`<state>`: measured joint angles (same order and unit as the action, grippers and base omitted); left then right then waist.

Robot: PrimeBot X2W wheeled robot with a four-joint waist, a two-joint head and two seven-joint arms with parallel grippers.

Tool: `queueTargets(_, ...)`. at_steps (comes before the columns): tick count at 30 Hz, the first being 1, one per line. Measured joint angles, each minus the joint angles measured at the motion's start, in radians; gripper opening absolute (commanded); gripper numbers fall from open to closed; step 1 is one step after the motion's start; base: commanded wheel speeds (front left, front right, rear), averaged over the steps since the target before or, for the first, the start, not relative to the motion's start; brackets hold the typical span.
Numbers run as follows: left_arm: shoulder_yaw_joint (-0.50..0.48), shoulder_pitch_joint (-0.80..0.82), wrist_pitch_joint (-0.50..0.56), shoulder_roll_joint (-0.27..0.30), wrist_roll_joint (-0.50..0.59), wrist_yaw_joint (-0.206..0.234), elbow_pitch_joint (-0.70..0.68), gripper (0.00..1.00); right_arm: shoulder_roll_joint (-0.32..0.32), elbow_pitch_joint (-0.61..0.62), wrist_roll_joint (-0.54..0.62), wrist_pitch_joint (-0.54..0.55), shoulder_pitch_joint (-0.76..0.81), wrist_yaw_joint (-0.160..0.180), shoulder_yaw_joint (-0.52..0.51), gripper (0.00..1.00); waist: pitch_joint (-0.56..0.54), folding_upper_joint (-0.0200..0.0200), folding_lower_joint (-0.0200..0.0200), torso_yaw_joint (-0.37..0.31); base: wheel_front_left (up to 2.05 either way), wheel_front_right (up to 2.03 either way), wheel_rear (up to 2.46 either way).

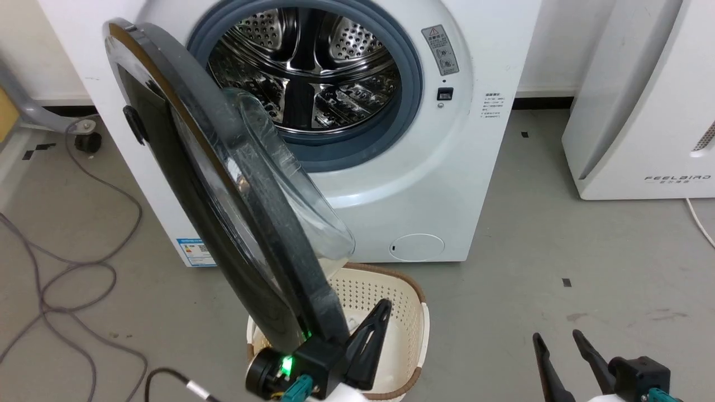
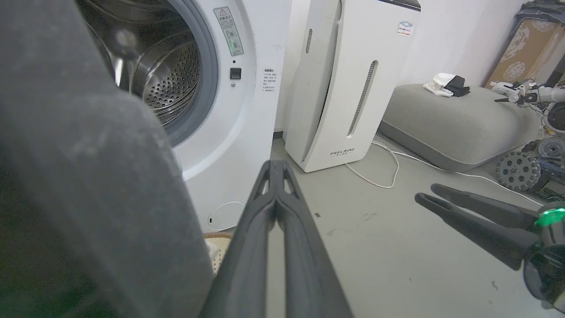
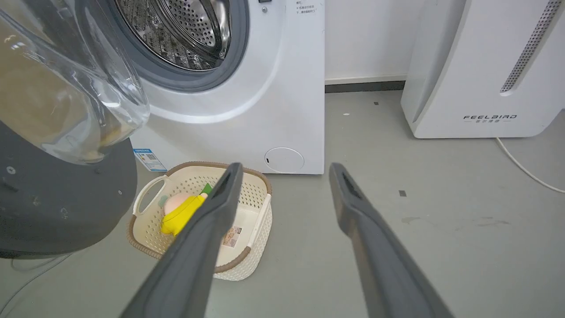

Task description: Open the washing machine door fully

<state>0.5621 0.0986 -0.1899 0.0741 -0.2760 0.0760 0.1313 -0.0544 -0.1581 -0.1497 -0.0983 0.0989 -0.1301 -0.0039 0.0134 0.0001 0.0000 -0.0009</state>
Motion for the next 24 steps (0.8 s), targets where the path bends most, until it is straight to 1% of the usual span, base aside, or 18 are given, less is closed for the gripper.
queueTargets(6, -0.02, -0.072, 0.001, 0.021, -0.017, 0.032, -0.089, 0.0, 0.0, -0.011, -0.002, 0.018, 0.001, 0.0, 0.015, 1.0, -0.013, 0.0, 0.0001, 0.008, 0.0, 0.0, 0.0)
queueTargets(10, -0.026, -0.126, 0.022, 0.035, -0.026, 0.06, -0.15, 0.0, 0.0, -0.014, -0.005, 0.027, 0.005, 0.0, 0.02, 1.0, -0.018, 0.0, 0.0, 0.021, 0.0, 0.0, 0.0)
queueTargets(19, -0.043, -0.197, 0.049, 0.068, -0.029, 0.105, -0.241, 0.0, 0.0, -0.019, -0.009, 0.04, 0.017, 0.0, 0.022, 1.0, -0.026, 0.0, 0.0, 0.071, 0.0, 0.0, 0.0)
queueTargets(24, -0.068, -0.249, 0.05, 0.08, -0.035, 0.142, -0.312, 0.0, 0.0, -0.02, -0.011, 0.043, 0.023, 0.0, 0.026, 1.0, -0.028, 0.0, 0.0, 0.111, 0.0, 0.0, 0.0)
